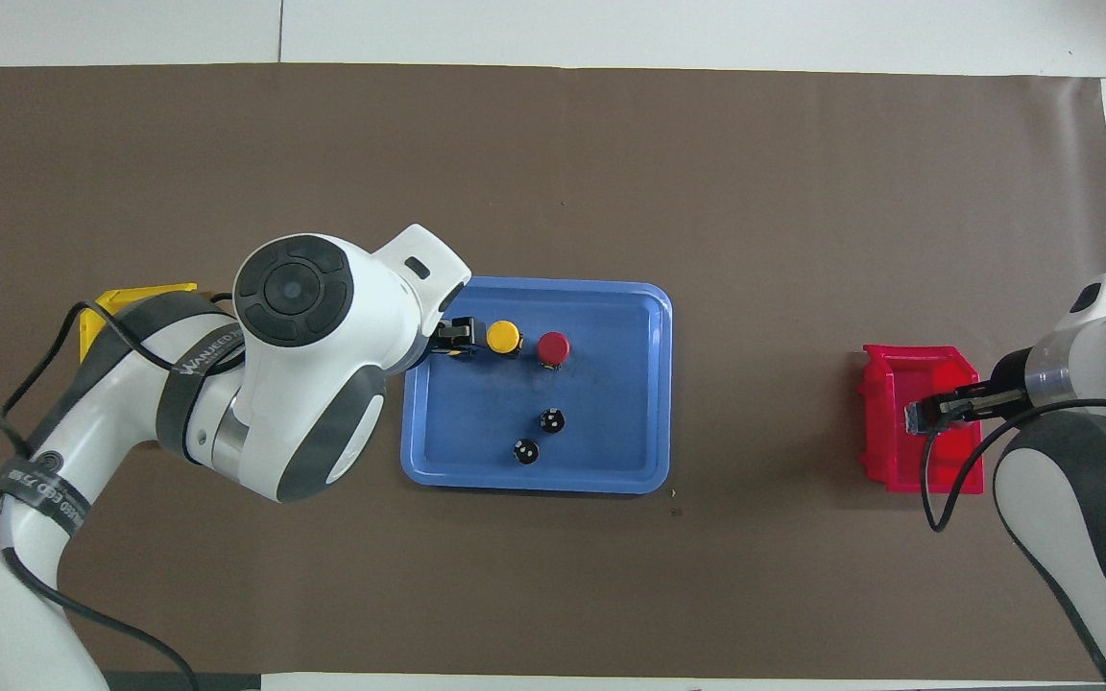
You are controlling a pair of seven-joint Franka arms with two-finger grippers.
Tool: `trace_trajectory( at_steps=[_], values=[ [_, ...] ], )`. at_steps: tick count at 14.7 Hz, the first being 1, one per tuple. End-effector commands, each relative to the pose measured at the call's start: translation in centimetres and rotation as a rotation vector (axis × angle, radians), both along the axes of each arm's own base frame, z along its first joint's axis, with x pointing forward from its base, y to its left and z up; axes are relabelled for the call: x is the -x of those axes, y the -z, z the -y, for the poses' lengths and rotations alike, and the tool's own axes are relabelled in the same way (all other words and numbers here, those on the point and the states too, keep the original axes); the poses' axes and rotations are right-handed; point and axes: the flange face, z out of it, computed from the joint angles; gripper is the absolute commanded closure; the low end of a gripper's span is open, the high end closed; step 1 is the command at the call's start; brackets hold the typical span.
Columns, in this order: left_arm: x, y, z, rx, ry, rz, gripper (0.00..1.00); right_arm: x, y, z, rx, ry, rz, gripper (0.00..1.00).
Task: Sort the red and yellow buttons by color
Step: 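Grasp the yellow button nearest the yellow bin with the left gripper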
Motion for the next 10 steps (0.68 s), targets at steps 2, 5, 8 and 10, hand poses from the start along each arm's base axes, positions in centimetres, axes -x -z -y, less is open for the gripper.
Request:
trace_trajectory(
  at_steps=[2, 5, 8, 10],
  values=[
    [-0.6, 2.4, 1.0, 0.007, -0.016, 0.013, 0.14, 1.3, 1.0, 0.6, 0.028, -0.027, -0.004, 0.84],
    [-0.7, 3.0, 1.0, 0.006, -0.016, 0.014, 0.27, 2.1, 3.5, 1.7, 0.027, -0.004, 0.028, 0.84],
    [-0.8, 3.4, 1.1, 0.004, -0.016, 0.013, 0.33, 3.2, 6.1, 1.5, 0.025, 0.004, 0.027, 0.84],
    [-0.8, 3.5, 1.1, 0.008, -0.018, 0.018, 0.34, 3.7, 6.9, 1.4, 0.025, 0.001, 0.030, 0.84]
  ],
)
